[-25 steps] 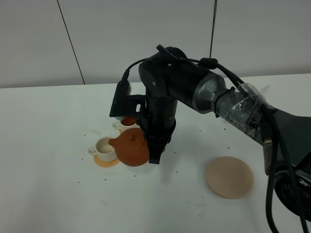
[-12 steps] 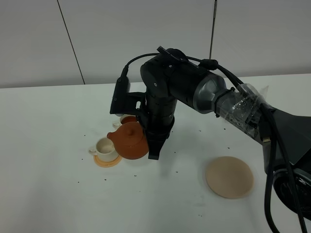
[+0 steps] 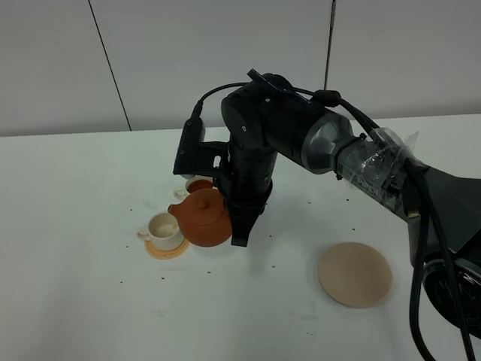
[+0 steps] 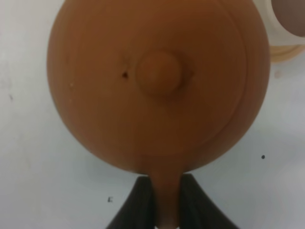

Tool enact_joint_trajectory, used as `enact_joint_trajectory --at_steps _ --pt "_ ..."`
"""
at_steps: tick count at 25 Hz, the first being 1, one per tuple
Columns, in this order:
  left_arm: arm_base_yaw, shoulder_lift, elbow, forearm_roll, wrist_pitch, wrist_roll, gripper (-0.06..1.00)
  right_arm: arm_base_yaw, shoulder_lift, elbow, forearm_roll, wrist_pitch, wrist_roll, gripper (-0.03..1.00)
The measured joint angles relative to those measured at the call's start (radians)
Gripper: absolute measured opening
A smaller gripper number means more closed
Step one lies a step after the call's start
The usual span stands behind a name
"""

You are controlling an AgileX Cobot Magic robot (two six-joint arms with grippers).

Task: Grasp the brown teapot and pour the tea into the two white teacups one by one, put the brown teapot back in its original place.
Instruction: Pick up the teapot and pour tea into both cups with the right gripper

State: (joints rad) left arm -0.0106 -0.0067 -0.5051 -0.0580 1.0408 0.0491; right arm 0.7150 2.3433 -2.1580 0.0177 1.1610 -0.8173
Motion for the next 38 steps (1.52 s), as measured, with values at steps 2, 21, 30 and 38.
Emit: enact_joint_trajectory --at_steps 2,21,30,38 --pt "0.000 0.000 0.000 0.000 0.000 0.000 0.24 0.000 0.000 0.000 0.000 0.001 0.000 0.10" --pt "0.000 0.000 0.000 0.000 0.000 0.000 0.24 0.043 0.001 0.000 -0.189 -0.003 0.007 0.10" --pt "0.000 0.000 0.000 0.000 0.000 0.000 0.24 0.081 0.001 0.000 -0.311 -0.025 0.007 0.10" --pt "0.000 0.000 0.000 0.000 0.000 0.000 0.24 0.107 0.001 0.000 -0.411 -0.063 0.029 0.10"
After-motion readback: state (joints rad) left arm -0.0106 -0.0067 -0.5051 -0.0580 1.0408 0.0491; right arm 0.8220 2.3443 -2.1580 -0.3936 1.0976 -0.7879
